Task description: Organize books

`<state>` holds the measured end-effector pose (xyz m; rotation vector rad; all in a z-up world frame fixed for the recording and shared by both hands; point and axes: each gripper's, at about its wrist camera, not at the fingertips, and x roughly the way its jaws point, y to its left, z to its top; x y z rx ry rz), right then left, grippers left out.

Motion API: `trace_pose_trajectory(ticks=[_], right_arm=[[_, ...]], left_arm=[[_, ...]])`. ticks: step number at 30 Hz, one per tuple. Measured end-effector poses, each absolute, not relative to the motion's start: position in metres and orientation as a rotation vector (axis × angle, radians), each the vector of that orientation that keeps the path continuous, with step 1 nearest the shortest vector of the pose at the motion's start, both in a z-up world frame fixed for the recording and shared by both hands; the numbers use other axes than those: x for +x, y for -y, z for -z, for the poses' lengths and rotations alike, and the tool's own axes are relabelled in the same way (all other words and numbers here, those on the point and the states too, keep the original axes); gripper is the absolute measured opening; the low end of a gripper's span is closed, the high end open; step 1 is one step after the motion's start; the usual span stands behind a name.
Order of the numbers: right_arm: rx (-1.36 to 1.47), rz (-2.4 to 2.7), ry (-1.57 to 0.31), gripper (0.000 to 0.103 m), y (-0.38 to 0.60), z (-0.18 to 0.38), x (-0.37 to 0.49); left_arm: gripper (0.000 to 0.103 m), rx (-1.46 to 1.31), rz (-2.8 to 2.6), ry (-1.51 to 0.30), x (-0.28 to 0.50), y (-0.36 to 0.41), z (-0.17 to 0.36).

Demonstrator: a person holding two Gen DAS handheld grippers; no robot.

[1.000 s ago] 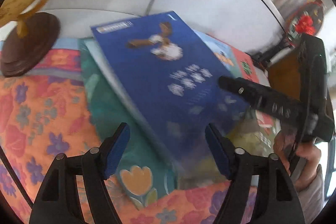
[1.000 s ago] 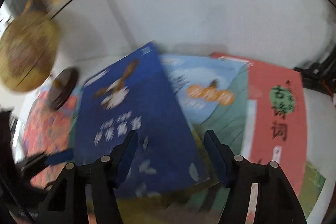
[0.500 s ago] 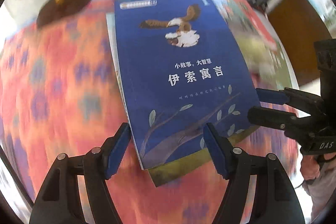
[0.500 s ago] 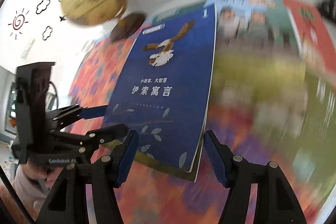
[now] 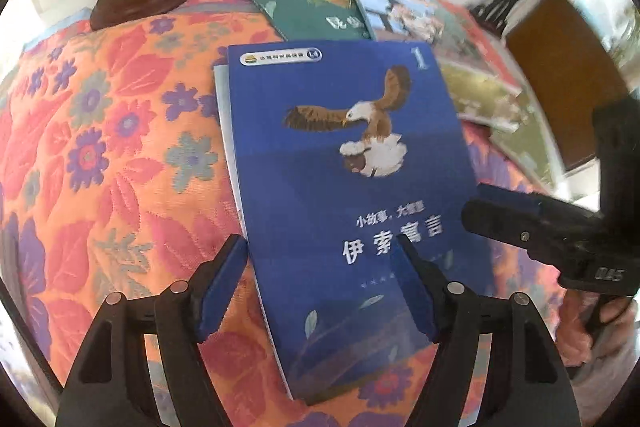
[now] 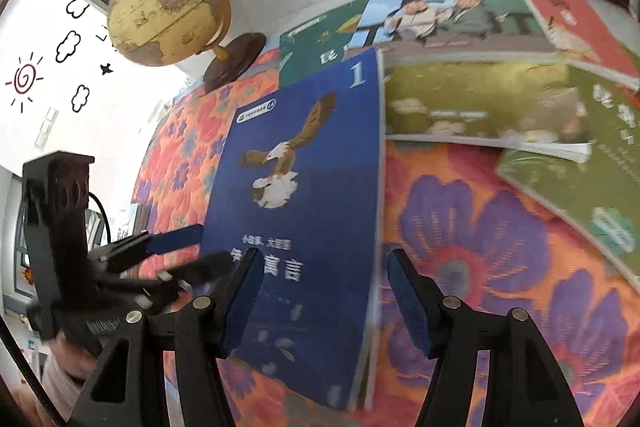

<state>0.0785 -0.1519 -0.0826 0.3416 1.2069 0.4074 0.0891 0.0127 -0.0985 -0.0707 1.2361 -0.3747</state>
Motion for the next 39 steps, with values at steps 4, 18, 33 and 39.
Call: trace_pose_trajectory(ticks=[4, 18, 33, 39], right_arm=[[0.307, -0.38, -1.2, 0.068, 0.147, 0.08, 0.067], [0.373, -0.314, -1.338, 0.07, 0.183, 0.09, -0.024], [0.804, -0.525, -1.285, 0.009, 0.262, 0.135, -0.028], [0.836, -0.573, -1.28, 0.009, 0.264, 0.139, -0.025]], left_arm=[[0.071, -0.02, 0.392, -1.237, 0.076, -0.006, 0.092], [0.075, 0.084, 0.555, -1.292, 0.01, 0.041, 0.096], [0.047, -0.416, 0.712, -1.454, 0.056, -0.021, 0.118], [0.043, -0.556, 0.769, -1.482, 0.059, -0.025, 0.128]])
